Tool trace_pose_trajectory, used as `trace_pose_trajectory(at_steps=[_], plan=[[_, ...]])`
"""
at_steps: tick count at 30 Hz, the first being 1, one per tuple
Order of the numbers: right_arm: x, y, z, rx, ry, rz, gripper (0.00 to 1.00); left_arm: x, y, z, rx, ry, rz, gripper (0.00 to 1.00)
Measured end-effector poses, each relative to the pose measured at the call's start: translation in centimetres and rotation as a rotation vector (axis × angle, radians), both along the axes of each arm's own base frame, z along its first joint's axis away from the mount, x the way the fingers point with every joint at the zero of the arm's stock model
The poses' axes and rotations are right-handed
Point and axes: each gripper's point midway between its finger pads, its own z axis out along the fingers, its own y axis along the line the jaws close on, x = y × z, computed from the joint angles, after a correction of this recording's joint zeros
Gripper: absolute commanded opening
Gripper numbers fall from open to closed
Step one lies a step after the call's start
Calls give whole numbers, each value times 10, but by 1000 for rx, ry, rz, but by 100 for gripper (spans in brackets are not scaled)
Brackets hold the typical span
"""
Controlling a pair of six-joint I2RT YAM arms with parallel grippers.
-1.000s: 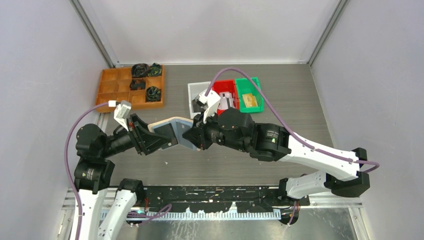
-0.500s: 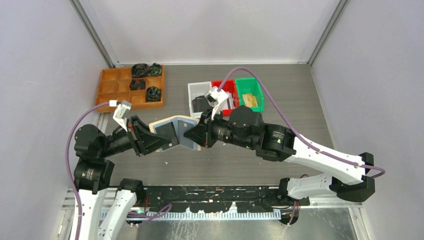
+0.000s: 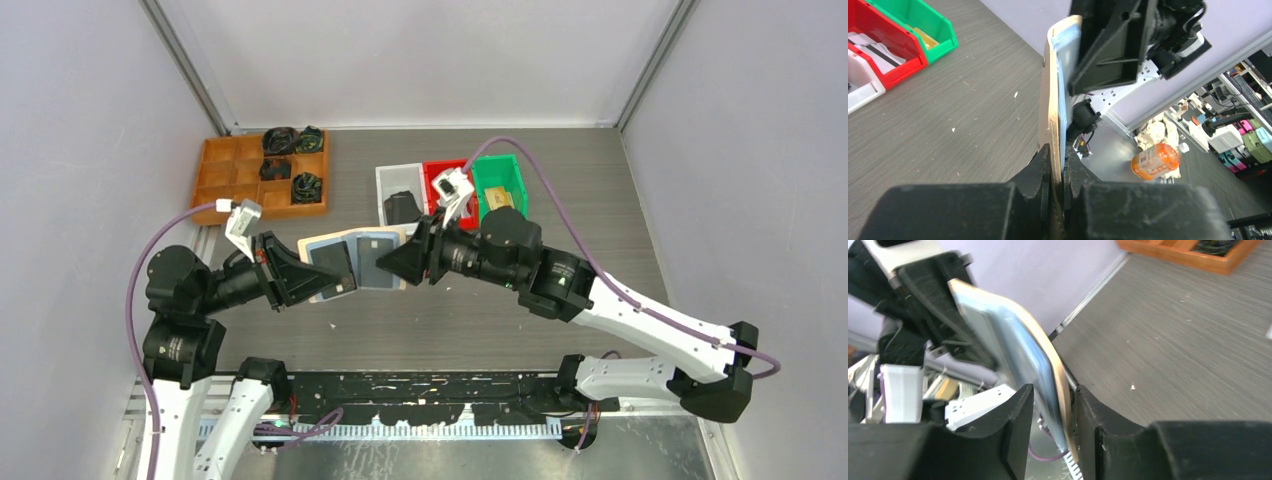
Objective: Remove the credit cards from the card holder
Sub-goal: Remove the credit card from the card holder.
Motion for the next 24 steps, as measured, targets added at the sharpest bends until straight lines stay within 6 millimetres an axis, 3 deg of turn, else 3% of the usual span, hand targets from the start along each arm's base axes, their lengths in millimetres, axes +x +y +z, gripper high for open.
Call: trace_pose_trajectory(at_steps=[4, 7, 12, 17, 20, 24], plan=[[31, -24, -2, 34, 60, -63, 67, 4, 1, 3, 19, 4, 9, 0], [45, -36, 7, 59, 71, -82, 68, 11, 2, 3, 40, 30, 25, 0], [40, -42, 42, 104, 64, -39, 64, 26, 6, -2, 95, 75, 69, 0], [24, -29, 73, 218, 82, 83, 58, 30, 6, -15, 118, 144, 74, 0], [24, -11, 64, 245, 136, 155, 55, 30, 5, -16, 116, 165, 60, 0], [27, 12, 23, 216, 258, 221, 53, 23, 2, -14, 103, 170, 21, 0]])
